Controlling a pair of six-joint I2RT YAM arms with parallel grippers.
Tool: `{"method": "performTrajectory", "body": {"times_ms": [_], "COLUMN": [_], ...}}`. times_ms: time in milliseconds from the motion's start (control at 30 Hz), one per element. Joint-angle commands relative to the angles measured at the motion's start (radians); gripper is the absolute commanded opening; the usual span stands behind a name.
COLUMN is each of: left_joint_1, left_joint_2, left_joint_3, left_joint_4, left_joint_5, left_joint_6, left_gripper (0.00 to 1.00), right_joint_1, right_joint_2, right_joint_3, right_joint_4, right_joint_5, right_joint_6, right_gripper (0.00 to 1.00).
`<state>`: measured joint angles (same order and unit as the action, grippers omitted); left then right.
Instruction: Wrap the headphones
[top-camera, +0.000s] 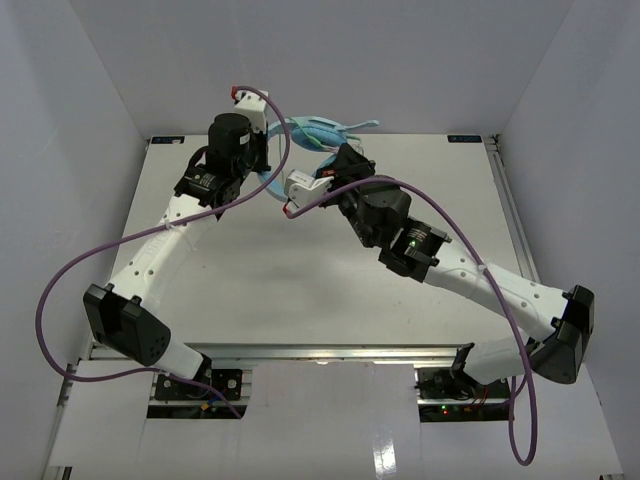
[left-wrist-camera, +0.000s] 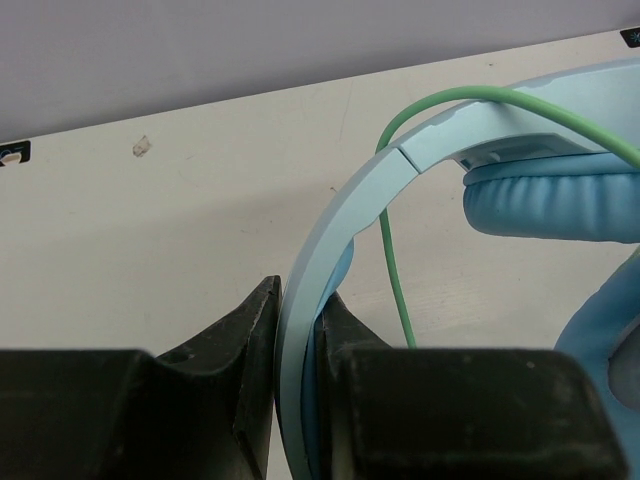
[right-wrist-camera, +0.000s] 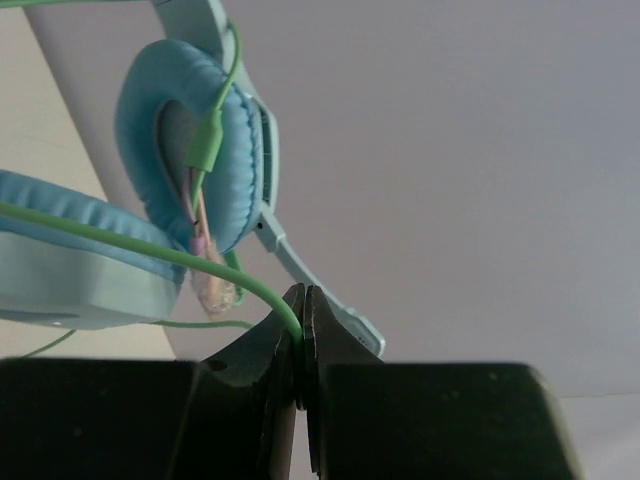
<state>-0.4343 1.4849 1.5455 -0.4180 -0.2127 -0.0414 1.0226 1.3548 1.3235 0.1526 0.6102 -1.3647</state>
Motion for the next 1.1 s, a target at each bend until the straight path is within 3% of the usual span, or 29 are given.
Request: {"method": "performTrajectory", "body": {"times_ms": [0, 167, 333, 767, 1067], "left_joint_1": [0.003, 0.003, 0.003, 0.003, 0.003], "left_joint_2": [-0.026, -0.032, -0.049, -0.096, -0.129], "left_joint_3": [0.039, 0.033, 0.002, -0.054, -0.085], "left_joint_4": [0.009, 0.004, 0.004, 0.003, 0.024], "left_joint_5": [0.010, 0.046, 0.067, 0.137, 0.291], "left_joint_6": [0.009, 0.005, 0.011, 0.038, 0.112], "left_gripper": [0.00, 0.00, 0.00, 0.00, 0.00], "right_joint_1": [0.004, -0.001, -0.029, -0.196, -0.335], "right_joint_2": [-0.023, -0.012, -0.012, -0.035, 0.004], "right_joint_3": [0.016, 0.034, 0.035, 0.066, 0.171], "right_joint_4": [0.272, 0.274, 0.265, 0.145, -0.006], "right_joint_5": [0.053, 0.046, 0.014, -0.137, -0.390], "right_joint_6": [-0.105, -0.079, -0.037, 0.124, 0.291], "right_gripper": [0.08, 0.26, 0.53, 0.57, 0.60]}}
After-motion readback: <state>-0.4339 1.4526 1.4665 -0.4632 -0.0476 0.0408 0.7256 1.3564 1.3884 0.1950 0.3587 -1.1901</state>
